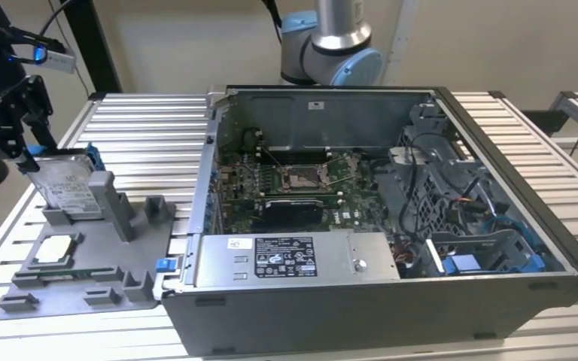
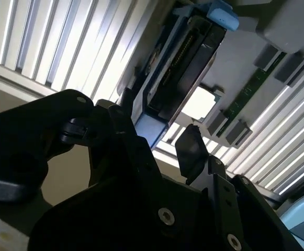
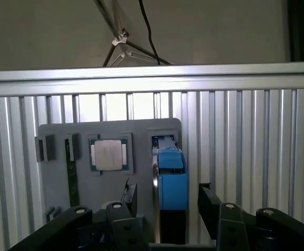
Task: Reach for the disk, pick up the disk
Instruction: 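Pick up the disk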
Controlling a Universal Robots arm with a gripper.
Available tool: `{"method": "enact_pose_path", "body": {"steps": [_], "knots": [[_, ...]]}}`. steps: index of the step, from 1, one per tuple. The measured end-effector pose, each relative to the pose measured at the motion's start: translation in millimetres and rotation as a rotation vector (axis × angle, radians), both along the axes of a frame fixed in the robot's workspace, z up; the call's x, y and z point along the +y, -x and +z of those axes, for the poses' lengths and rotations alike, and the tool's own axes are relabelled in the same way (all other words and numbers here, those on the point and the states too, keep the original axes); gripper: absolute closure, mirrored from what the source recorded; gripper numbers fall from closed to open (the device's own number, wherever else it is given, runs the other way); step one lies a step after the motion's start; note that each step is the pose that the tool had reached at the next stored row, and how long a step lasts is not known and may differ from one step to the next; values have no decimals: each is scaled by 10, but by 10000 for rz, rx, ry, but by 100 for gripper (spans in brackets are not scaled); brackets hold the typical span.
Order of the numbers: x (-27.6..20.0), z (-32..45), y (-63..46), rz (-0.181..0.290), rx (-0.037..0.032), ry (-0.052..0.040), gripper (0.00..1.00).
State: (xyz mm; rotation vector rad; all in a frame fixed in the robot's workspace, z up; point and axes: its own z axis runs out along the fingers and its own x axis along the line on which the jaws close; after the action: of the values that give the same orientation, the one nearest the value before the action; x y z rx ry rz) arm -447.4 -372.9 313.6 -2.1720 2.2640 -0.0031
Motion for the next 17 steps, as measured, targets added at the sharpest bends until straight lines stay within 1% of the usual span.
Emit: {"method": "enact_pose_path", "body": {"steps": [8,12,17], "knots": [[-6,-142,0,284,-6,0,0],[-7,-215,0,339,-19,0,0],[-7,-306,10,342,-19,0,0]]}}
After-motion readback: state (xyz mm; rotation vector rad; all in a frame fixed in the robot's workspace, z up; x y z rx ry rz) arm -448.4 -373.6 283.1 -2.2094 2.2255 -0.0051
